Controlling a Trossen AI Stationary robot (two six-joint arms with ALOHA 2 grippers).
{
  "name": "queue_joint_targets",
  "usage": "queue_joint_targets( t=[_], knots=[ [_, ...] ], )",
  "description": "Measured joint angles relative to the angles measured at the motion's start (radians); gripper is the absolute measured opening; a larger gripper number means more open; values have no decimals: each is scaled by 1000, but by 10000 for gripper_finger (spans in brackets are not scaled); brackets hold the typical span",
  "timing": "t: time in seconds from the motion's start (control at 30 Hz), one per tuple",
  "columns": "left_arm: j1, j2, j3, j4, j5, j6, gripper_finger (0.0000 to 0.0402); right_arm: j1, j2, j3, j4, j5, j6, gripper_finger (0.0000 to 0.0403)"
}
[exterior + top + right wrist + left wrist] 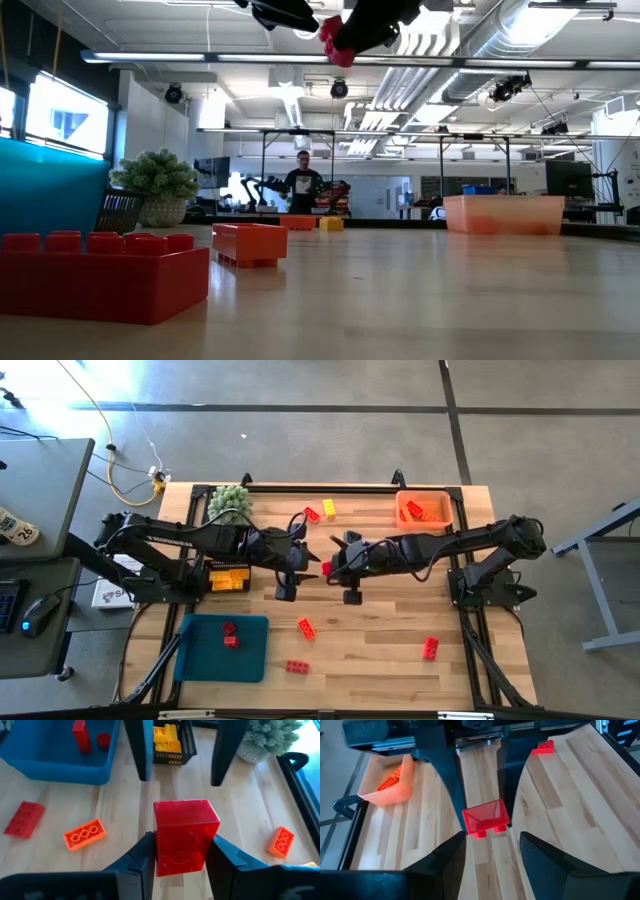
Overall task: Sort & place blocks by color
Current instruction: Put the red game piece into the blue bin
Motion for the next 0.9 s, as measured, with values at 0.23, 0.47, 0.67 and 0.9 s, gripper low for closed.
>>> queue_joint_targets(
  t=[0.23,0.47,0.67,0.9],
  knots=[
    [-1,0,0,33,0,-3,186,0,0,0,6,-39,42,111],
    [-7,0,0,64,8,-47,233,0,2,0,24,-7,52,111],
    [-20,0,0,62,-2,-47,252,0,2,0,56,0,51,111],
    [-19,0,0,66,-90,-82,249,0,3,0,88,-33,50,111]
  ],
)
